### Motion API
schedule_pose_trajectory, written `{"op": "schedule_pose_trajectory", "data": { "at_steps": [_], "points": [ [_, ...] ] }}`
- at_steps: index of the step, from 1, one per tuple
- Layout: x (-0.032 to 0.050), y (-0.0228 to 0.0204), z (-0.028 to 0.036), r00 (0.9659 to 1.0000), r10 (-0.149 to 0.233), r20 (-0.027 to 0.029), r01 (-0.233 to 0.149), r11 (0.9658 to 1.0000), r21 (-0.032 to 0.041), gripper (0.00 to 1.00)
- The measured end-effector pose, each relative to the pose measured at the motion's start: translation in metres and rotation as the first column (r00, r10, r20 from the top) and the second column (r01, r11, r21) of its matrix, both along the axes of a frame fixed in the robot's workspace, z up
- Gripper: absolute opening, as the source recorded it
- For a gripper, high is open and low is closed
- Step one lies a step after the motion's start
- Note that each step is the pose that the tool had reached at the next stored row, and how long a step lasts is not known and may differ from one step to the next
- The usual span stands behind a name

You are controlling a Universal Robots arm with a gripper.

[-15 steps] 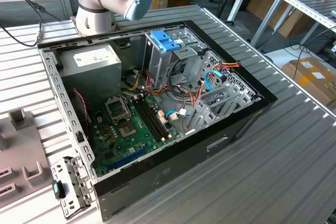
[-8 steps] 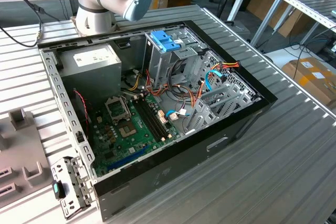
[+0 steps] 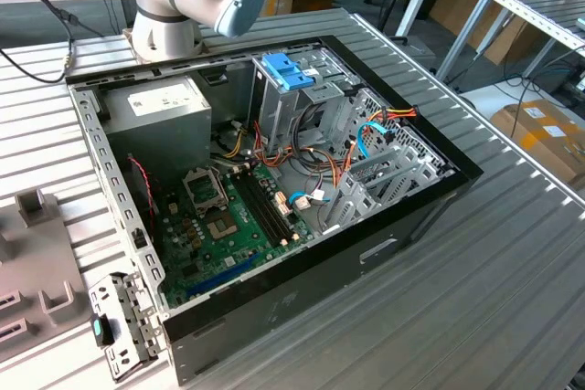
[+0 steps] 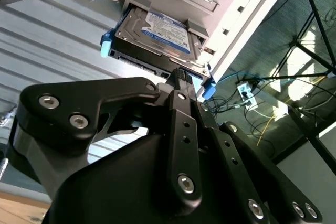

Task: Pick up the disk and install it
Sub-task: 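Reach for the disk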

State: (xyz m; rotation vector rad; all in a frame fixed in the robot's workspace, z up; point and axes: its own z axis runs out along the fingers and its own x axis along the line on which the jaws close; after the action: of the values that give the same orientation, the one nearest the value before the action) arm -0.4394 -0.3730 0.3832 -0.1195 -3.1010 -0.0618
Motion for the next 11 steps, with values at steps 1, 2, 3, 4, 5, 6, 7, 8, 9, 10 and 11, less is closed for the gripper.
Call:
{"op": "schedule_pose_trajectory", "data": {
  "at_steps": [1,2,3,4,5,6,7,8,9,10,11],
  "points": [
    [-0.0001,0.0001,-0.0001,1.0000,0.000,-0.0057,0.000,1.0000,0.0000,0.11],
    [0.0000,0.0000,0.0000,0.9999,0.000,-0.0124,0.000,1.0000,0.0000,0.11],
    [-0.0001,0.0001,0.0000,0.9999,0.000,-0.0169,0.000,1.0000,0.0000,0.11],
    [-0.0001,0.0000,0.0000,0.9998,0.000,-0.0189,0.000,1.0000,-0.0002,0.11],
    [0.0000,0.0015,0.0000,0.9998,0.006,-0.0191,-0.006,1.0000,-0.0018,0.11],
    [0.0000,0.0028,-0.0001,0.9997,0.018,-0.0191,-0.018,0.9998,-0.0040,0.11],
    [0.0000,0.0038,-0.0003,0.9994,0.029,-0.0191,-0.029,0.9996,-0.0056,0.11],
    [0.0000,0.0060,-0.0009,0.9986,0.049,-0.0191,-0.049,0.9987,-0.0082,0.11],
    [-0.0002,0.0086,-0.0020,0.9981,0.059,-0.0187,-0.059,0.9982,-0.0110,0.11],
    [-0.0022,0.0117,-0.0037,0.9980,0.061,-0.0173,-0.062,0.9980,-0.0153,0.11],
    [-0.0040,0.0129,-0.0045,0.9979,0.062,-0.0168,-0.062,0.9979,-0.0176,0.11]
  ]
}}
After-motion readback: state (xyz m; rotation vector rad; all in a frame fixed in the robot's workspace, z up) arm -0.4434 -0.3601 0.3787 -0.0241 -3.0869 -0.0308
